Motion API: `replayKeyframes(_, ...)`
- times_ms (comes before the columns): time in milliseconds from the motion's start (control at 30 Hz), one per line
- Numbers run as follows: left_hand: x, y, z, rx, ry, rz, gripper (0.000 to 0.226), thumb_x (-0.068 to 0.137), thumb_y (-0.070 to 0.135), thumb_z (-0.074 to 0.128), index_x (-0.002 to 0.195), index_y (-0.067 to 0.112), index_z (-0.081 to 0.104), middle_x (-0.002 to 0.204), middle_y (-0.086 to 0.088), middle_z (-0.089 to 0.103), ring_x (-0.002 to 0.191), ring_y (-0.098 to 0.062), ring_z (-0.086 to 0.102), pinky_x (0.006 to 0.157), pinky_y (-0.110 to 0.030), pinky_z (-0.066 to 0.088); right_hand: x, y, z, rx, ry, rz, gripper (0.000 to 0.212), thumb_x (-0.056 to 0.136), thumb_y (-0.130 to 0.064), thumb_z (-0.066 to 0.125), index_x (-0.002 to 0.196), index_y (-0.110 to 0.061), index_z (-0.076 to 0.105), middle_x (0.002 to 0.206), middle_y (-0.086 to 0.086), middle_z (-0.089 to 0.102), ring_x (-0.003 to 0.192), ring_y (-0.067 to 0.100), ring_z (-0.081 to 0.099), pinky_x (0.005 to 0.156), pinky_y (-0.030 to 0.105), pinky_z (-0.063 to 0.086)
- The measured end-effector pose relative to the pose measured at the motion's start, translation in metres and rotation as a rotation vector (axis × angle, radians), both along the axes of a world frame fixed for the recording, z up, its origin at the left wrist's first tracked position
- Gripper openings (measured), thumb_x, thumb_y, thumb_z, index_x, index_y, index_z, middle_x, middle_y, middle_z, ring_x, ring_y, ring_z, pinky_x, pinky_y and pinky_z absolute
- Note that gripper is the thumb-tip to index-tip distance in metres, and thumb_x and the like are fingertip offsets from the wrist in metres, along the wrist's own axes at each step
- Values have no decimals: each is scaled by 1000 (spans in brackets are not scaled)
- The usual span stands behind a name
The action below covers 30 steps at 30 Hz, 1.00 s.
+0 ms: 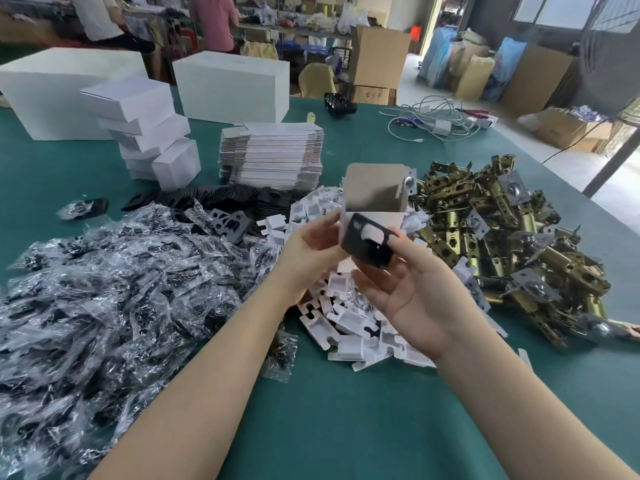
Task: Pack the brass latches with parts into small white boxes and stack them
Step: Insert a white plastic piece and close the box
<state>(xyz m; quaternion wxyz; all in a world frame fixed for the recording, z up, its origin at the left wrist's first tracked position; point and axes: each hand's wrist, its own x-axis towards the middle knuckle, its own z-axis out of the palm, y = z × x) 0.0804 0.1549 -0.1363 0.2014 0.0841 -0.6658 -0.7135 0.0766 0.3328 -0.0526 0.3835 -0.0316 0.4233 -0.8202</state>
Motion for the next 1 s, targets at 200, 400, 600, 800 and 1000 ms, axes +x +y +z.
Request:
replayKeyframes(200, 2, 0, -1, 30, 38, -46, 56, 87, 4, 72, 137, 22, 56, 120, 2, 72, 111, -16, 68, 80, -28, 57, -11, 11, -18, -26, -252, -121, 10, 94, -13, 62, 100, -4, 62, 75, 12, 68, 71, 24, 71, 62, 34, 62)
replayKeyframes(400, 3, 1, 1, 59, 44, -48, 64, 79, 16, 76, 140, 16, 55, 123, -2, 71, 116, -19, 66, 89, -31, 56, -12, 12, -26, 23, -196, -18, 42, 92, 16, 43, 121, -15, 47, 107, 16, 69, 81, 33, 72, 74, 61, 57)
replayKeyframes(600, 6, 2, 3, 53, 61, -70, 59, 86, 6, 72, 141, 13, 53, 120, 1, 72, 113, -15, 67, 86, -27, 56, -10, 10, -27, 99, -116, -19, 41, 90, 18, 46, 118, -11, 56, 110, 28, 66, 81, 33, 74, 64, 35, 62)
replayKeyframes(800, 6, 4, 4, 56, 68, -66, 56, 89, 2, 70, 141, 11, 53, 120, -1, 72, 113, -17, 68, 86, -27, 56, -4, 13, -27, 209, 3, 37, 31, 98, 1, 50, 114, -25, 59, 92, 15, 76, 83, 36, 73, 61, 42, 61)
replayKeyframes(1000, 7, 4, 4, 45, 74, -68, 55, 88, 2, 70, 140, 15, 54, 121, 1, 72, 114, -15, 67, 88, -27, 55, -6, 9, -29, 91, -94, 39, 46, 88, 22, 29, 112, -10, 53, 111, 28, 62, 88, 37, 73, 70, 45, 62)
